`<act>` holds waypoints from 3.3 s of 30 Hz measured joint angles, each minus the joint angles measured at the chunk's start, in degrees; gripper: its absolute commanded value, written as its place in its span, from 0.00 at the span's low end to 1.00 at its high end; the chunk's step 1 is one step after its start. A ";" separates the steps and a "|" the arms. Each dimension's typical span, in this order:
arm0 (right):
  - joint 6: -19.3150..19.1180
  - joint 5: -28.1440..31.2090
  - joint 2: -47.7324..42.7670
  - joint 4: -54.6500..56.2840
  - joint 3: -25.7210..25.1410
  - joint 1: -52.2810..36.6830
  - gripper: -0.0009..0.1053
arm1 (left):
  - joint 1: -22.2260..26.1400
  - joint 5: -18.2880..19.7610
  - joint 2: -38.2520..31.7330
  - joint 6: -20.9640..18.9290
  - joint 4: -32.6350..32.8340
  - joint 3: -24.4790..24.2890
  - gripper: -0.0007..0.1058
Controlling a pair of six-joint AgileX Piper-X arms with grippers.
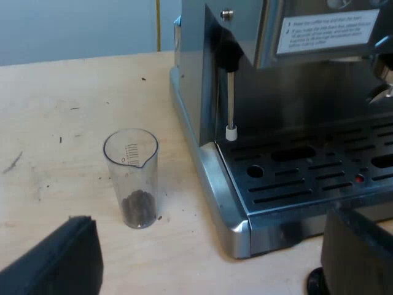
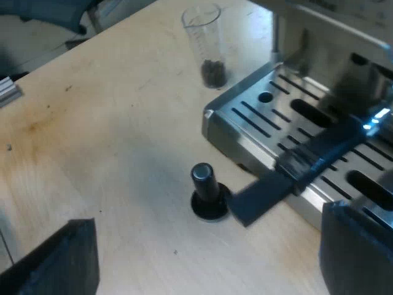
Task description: Pour the beans into the coffee machine
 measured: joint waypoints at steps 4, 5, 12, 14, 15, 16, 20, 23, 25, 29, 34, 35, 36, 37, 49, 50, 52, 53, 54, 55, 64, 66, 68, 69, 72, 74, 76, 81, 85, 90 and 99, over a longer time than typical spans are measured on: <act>0.00 0.00 2.76 -2.93 0.00 1.70 0.75 | 0.00 -0.53 0.06 0.00 -3.66 2.89 0.80; 0.00 0.00 3.57 -3.84 0.00 2.41 0.75 | 0.00 -1.35 0.06 0.00 -4.65 3.76 0.80; 0.00 0.00 6.96 -6.53 0.00 4.49 0.75 | 0.00 -5.69 0.21 0.00 -16.23 10.37 0.80; 0.00 0.00 7.42 -6.99 0.00 4.49 0.75 | 0.00 -5.86 0.21 0.00 -19.16 12.11 0.80; 0.00 0.00 7.63 -7.28 0.00 4.49 0.75 | 0.00 -5.84 0.21 0.00 -20.77 13.17 0.80; 0.00 0.00 7.72 -7.31 0.00 4.49 0.75 | 0.00 -5.84 0.21 0.00 -21.81 13.87 0.80; 0.00 0.00 7.73 -7.29 0.00 4.49 0.75 | 0.00 -5.96 0.29 0.00 -25.33 16.57 0.80; 0.00 0.00 7.73 -7.41 0.00 4.49 0.75 | 0.00 -5.93 0.29 0.00 -27.16 18.13 0.80; 0.00 0.00 7.73 -7.41 0.00 4.49 0.75 | 0.00 -5.98 0.29 0.00 -30.03 20.67 0.80; 0.68 0.00 7.73 -7.60 0.00 4.49 0.75 | 0.00 -5.98 0.84 0.00 -36.83 24.95 0.82; 0.77 0.00 7.73 -7.56 0.00 4.49 0.75 | 0.00 -5.98 7.50 0.00 -41.36 25.55 0.86; 0.77 0.00 7.73 -7.56 0.00 4.49 0.75 | 0.00 -5.98 8.64 0.00 -42.17 25.52 0.86; 0.77 0.00 7.73 -7.56 0.00 4.49 0.75 | 0.00 -5.98 10.27 0.00 -43.29 25.52 0.86; 0.77 0.00 7.73 -7.56 0.00 4.49 0.75 | 0.00 -5.98 12.93 0.00 -45.14 25.52 0.86; 0.77 0.00 7.73 -7.56 0.00 4.49 0.75 | 0.00 -6.06 40.38 0.00 -69.16 25.52 0.86; 0.77 0.00 7.73 -7.56 0.00 4.49 0.75 | 0.00 -6.06 42.33 0.00 -71.29 25.52 0.86; 0.77 0.00 7.73 -7.56 0.00 4.49 0.75 | 0.00 -6.06 44.68 0.00 -74.05 25.52 0.86; 0.77 0.00 7.73 -7.56 0.00 4.49 0.75 | 0.00 -6.06 46.32 0.00 -76.66 25.52 0.86; 0.77 0.00 7.73 -7.56 0.00 4.49 0.75 | 0.00 -6.06 47.13 0.00 -77.90 25.52 0.86; 0.77 0.00 7.73 -7.56 0.00 4.49 0.75 | 0.00 -6.06 48.53 0.00 -80.08 25.52 0.86; 0.77 0.00 7.73 -7.56 0.00 4.49 0.75 | 0.00 -6.06 61.01 -0.15 -92.76 23.36 0.86; 0.77 0.00 7.73 -7.56 0.00 4.49 0.75 | 0.00 -6.06 63.50 -0.27 -93.46 22.24 0.86; 0.77 0.00 7.73 -7.56 0.00 4.49 0.75 | 0.00 -6.06 66.11 -0.23 -94.05 21.30 0.86; 0.77 0.00 7.73 -7.56 0.00 4.49 0.75 | 0.00 -6.06 66.81 -0.23 -94.31 21.10 0.86; 0.77 0.00 7.73 -7.56 0.00 4.49 0.75 | 0.00 -6.06 71.57 -1.22 -95.92 19.36 0.86; 0.77 0.00 7.73 -7.56 0.00 4.49 0.75 | 0.00 -6.06 74.29 -2.12 -96.63 18.37 0.86; 0.77 0.00 7.73 -7.56 0.00 4.49 0.75 | 0.00 -6.06 75.63 -2.16 -98.27 17.87 0.86; 0.77 0.00 7.73 -7.56 0.00 4.49 0.75 | 0.00 -6.06 77.15 -2.52 -99.95 15.88 0.86; 0.77 0.00 7.73 -7.56 0.00 4.49 0.75 | 0.00 -6.06 79.23 -2.52 -100.06 13.41 0.86; 0.77 0.00 7.73 -7.56 0.00 4.49 0.75 | 0.00 -6.06 81.17 -2.52 -100.06 10.77 0.86; 0.77 0.41 7.73 -7.56 0.00 4.49 0.75 | 0.00 -5.86 81.19 -2.52 -99.47 10.15 0.51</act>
